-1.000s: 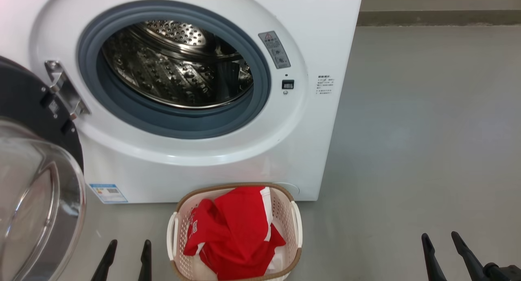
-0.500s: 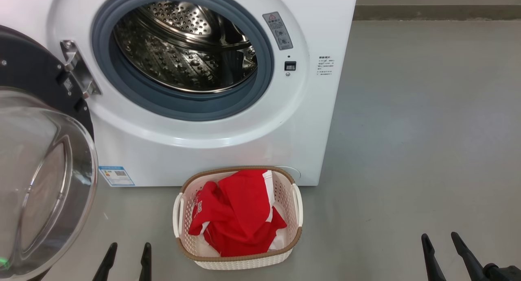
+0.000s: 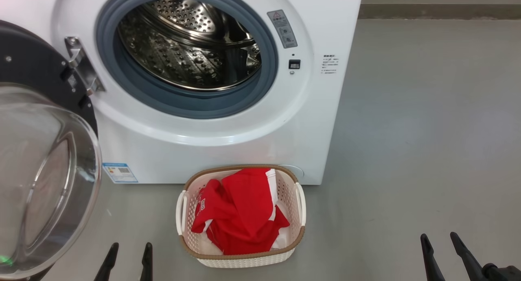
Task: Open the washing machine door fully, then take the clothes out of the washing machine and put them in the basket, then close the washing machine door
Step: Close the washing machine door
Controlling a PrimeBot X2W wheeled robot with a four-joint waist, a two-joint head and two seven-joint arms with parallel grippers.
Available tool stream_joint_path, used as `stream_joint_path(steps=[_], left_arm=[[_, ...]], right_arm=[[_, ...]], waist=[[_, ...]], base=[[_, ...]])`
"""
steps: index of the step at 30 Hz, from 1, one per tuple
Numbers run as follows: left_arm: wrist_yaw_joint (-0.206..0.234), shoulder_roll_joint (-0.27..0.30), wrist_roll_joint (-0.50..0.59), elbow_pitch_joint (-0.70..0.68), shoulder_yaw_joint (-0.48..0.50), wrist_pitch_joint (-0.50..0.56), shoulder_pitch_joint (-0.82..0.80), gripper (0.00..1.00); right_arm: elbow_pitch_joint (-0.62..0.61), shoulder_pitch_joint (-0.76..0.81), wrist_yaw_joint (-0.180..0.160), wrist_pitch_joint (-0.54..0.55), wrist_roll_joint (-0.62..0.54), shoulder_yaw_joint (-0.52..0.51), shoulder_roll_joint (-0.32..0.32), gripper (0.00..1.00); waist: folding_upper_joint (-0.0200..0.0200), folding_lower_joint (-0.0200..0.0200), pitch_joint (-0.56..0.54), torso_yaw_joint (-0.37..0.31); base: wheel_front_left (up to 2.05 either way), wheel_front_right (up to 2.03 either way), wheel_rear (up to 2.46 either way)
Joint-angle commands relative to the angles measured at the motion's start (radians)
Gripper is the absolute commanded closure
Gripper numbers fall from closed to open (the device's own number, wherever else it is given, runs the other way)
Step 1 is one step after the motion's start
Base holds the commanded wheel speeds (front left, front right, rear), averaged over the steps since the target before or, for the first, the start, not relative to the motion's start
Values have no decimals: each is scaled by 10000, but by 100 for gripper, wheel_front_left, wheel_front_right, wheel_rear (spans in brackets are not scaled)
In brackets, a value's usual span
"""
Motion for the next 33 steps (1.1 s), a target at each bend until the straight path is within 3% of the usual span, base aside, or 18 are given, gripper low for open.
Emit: stream_joint_path(steps=[1,33], left_arm=[[101,112,-94,-208,253,-51,-231,0],[727,112,-1172,257,63,-51,383,0]], right_arm=[[-238,-205,48,-63,37,248,-180,0],[362,-1350,48,-63,252,2608,-540,0]], waist=[[0,0,-5,107],[0,0,-580,3790]], base=[[0,0,0],[0,0,0]])
